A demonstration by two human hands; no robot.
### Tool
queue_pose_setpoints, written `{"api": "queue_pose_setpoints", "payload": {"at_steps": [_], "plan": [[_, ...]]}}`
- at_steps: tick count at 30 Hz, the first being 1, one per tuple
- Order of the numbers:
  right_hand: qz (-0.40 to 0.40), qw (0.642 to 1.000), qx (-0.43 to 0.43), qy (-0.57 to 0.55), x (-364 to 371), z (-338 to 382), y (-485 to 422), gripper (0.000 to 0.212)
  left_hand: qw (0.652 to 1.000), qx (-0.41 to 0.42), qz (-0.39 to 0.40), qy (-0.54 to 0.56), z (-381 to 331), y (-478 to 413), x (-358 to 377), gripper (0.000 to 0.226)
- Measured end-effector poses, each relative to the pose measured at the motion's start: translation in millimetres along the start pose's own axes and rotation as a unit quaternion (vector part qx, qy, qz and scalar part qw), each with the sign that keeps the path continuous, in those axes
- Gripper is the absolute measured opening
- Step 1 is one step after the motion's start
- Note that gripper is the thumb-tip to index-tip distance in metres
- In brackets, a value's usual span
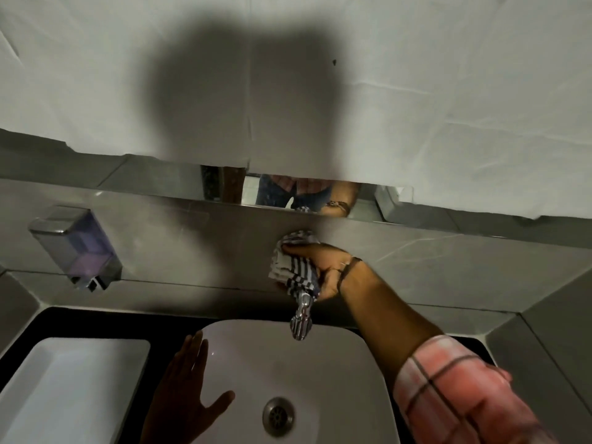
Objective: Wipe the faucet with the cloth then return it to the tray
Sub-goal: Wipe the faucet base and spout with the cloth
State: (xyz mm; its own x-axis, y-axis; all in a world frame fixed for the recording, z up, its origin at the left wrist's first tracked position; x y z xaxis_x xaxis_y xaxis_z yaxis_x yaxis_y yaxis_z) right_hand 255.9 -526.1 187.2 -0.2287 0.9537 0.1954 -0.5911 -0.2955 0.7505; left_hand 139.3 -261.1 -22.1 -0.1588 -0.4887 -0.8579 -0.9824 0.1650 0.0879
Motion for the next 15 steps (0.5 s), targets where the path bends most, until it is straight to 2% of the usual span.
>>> {"api": "queue_pose_setpoints", "payload": {"at_steps": [2,3,4,6,7,9,10,12,13,15], "plan": [[-0.045,0.995,-0.024,0.080,8.1,9.8,-3.0,0.014,1.000,0.002,0.003,-0.007,1.9,0.3,-0.2,0.126],[-0.094,0.985,-0.047,0.139,8.9,16.3,-2.5,0.006,1.000,0.003,0.009,-0.010,0.2,1.3,1.2,0.125],[-0.150,0.967,-0.083,0.187,11.0,23.9,-0.1,0.007,1.000,0.006,0.014,-0.013,-0.5,2.0,1.4,0.126],[-0.185,0.954,-0.090,0.219,15.9,29.9,4.6,0.031,1.000,0.010,0.012,-0.016,-2.9,3.5,-0.4,0.127],[-0.170,0.958,-0.085,0.215,17.1,29.4,7.7,0.028,1.000,0.012,0.011,-0.015,-4.0,3.3,-1.7,0.128],[-0.096,0.984,-0.022,0.152,15.1,18.5,11.2,0.014,1.000,0.011,0.014,-0.009,-4.4,1.9,-3.0,0.131],[-0.062,0.993,-0.001,0.104,12.0,9.8,11.5,0.016,1.000,0.011,0.015,-0.007,-5.2,1.6,-3.0,0.132],[-0.005,1.000,-0.014,0.020,9.6,1.7,9.0,0.021,1.000,0.011,0.005,0.000,-4.6,2.7,-4.2,0.134],[0.002,1.000,-0.020,0.014,11.5,3.0,8.1,0.020,1.000,0.010,-0.007,0.001,-4.4,3.0,-5.4,0.134],[-0.036,0.997,-0.021,0.064,16.3,9.6,11.0,0.018,1.000,0.009,-0.006,-0.015,-5.9,5.3,-4.8,0.131]]}}
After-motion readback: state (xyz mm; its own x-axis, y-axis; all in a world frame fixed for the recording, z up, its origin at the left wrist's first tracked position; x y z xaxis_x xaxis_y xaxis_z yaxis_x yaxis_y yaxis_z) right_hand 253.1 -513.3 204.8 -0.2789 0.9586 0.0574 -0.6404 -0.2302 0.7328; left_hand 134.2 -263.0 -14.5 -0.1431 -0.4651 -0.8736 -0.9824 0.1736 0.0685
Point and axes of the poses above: each hand's wrist, its own y-axis away from the middle knuckle, its own x-axis out of the palm, z = x × y, the point moved 5 cm from there along -y, towards the middle knuckle, and after that the axes turned 11 degrees about y, right-handed, at the moved point
